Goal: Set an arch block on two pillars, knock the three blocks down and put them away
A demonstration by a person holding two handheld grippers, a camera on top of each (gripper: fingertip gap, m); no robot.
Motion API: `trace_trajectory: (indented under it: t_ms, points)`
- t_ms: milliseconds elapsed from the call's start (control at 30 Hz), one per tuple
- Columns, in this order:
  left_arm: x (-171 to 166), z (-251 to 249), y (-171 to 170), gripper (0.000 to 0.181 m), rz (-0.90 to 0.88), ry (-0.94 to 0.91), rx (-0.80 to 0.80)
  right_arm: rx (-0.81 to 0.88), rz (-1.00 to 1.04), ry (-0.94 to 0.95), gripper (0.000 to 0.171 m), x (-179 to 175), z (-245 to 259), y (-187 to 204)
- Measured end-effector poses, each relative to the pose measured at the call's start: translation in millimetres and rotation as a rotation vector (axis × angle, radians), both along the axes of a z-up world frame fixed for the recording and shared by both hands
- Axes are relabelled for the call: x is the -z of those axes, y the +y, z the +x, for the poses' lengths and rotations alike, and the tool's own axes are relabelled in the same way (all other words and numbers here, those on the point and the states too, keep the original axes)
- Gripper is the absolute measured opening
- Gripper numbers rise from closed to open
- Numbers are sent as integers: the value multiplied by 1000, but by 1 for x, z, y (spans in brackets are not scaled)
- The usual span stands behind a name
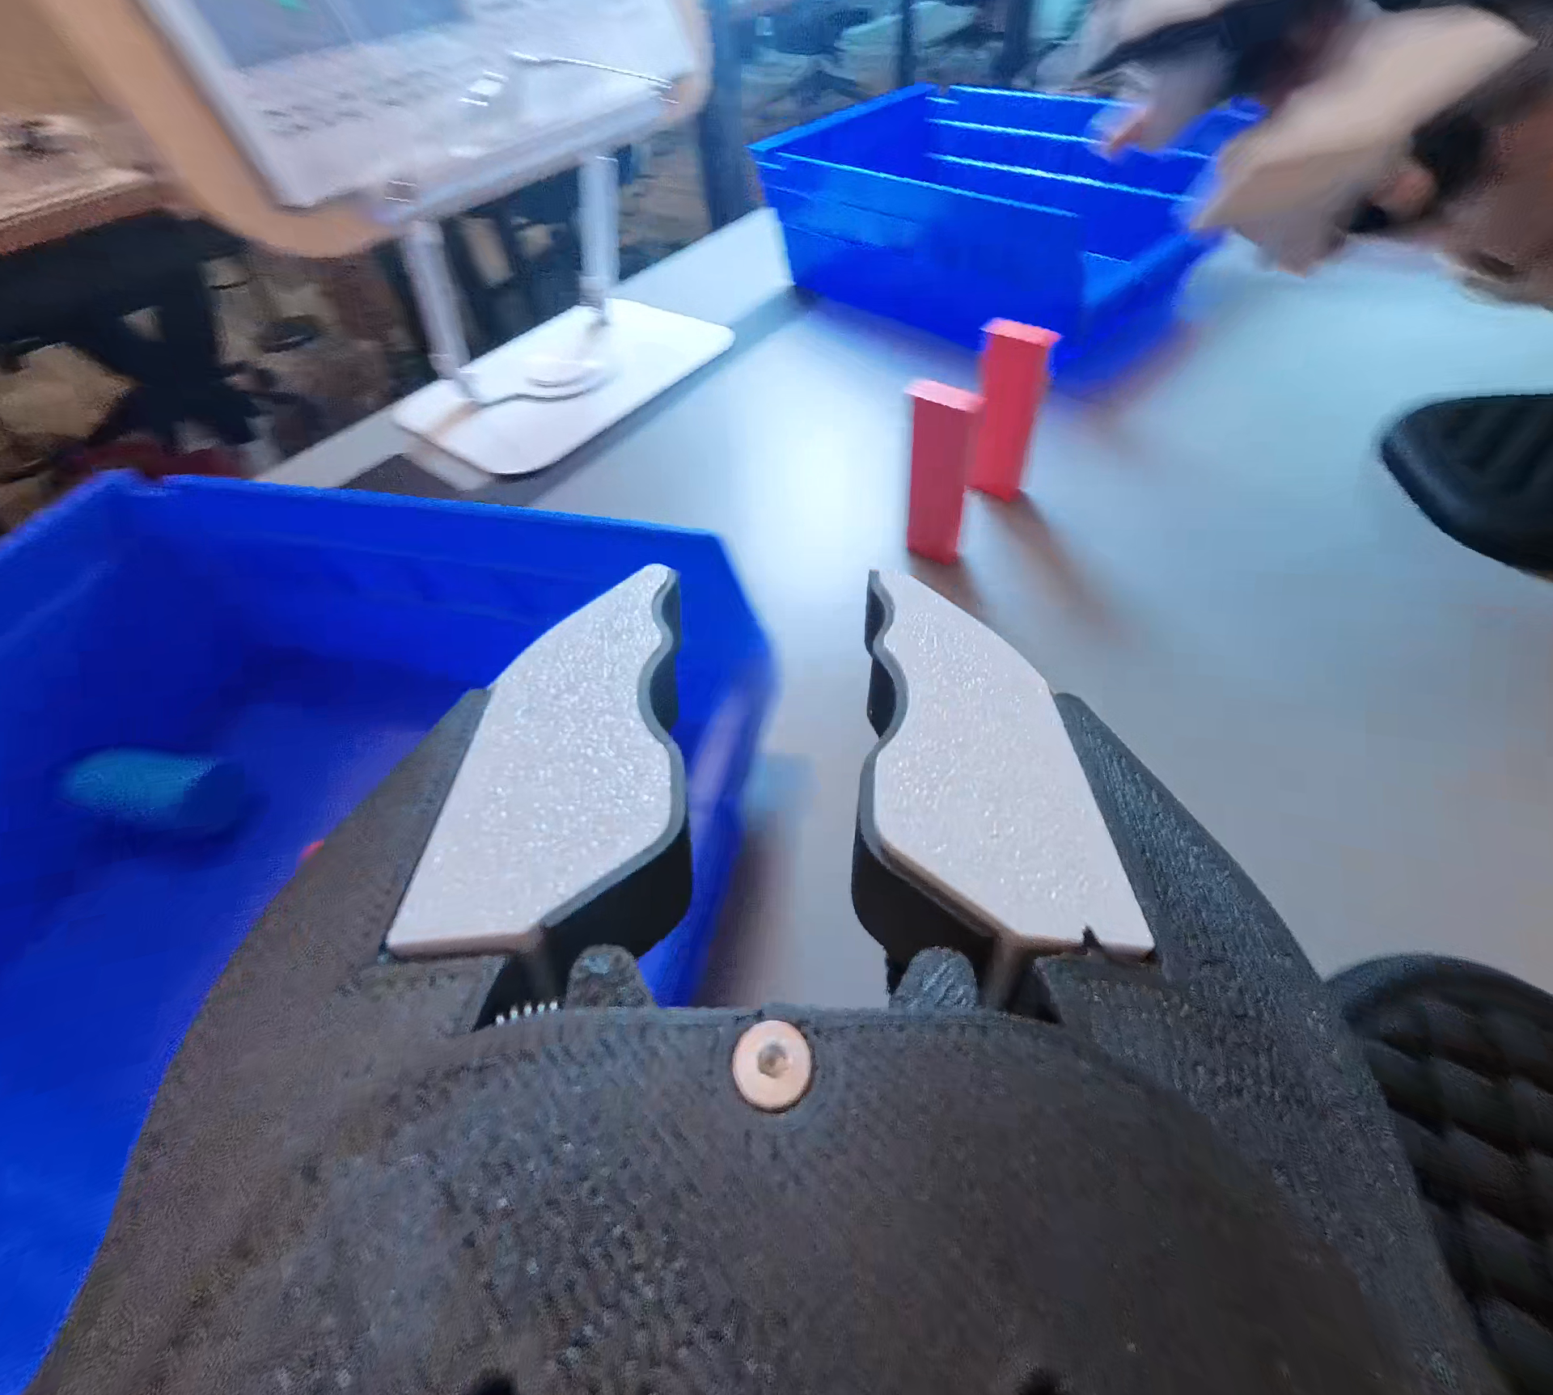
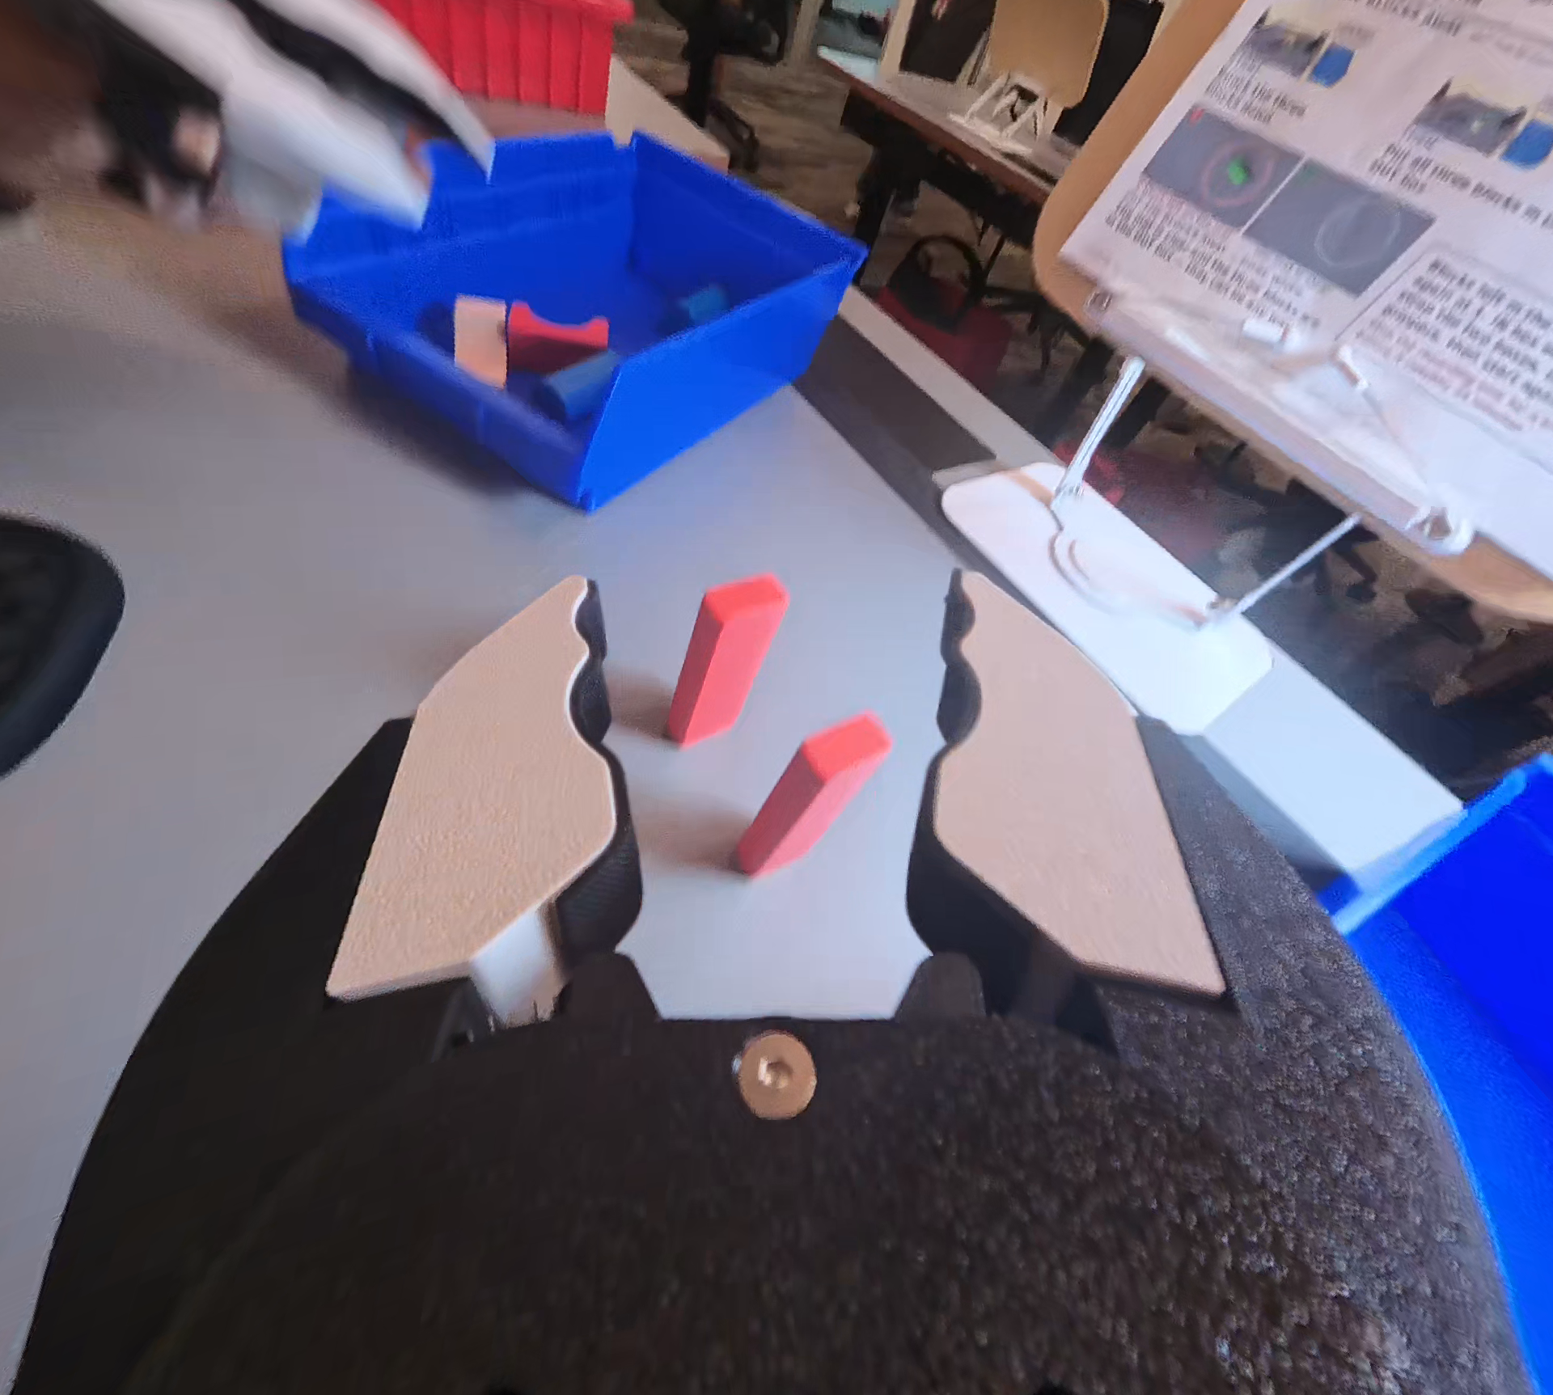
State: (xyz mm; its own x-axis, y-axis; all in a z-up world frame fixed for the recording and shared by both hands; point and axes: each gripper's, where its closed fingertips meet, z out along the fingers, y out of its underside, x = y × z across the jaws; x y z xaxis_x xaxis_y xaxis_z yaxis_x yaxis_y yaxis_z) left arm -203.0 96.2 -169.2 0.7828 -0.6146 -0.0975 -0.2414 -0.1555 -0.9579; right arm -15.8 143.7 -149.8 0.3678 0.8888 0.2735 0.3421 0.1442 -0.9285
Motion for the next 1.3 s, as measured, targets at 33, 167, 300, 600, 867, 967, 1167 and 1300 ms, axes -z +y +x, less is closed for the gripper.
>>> trace_trajectory:
  t_ms: [33, 167, 300, 600, 867, 967, 1167, 1300]
  points:
    - [-10, -19, 7, 42, 1, 9, -57, 2, -3, -22, 77, 12, 8, -7]
    - [-21, -84, 36, 46, -146, 150, -193, 7, -36, -72, 72, 48, 33, -31]
    - [16, -112, 58, 42, -442, 323, -124, 3, -39, -62, 68, 60, 46, -44]
    - [103, -161, 21, 56, -958, 989, 106, -25, -73, -63, 65, 70, 53, -44]
    - [129, -166, 15, 56, -1053, 1181, 132, -37, -75, -97, 63, 78, 52, -48]
    - [129, -165, 15, 53, -1029, 1212, 145, -40, -81, -108, 63, 81, 51, -48]
    - [130, -165, -8, 40, -1099, 1349, 191, -42, -76, -122, 61, 83, 50, -49]
    - [142, -164, -11, 40, -1095, 1405, 242, -39, -72, -128, 60, 84, 51, -49]
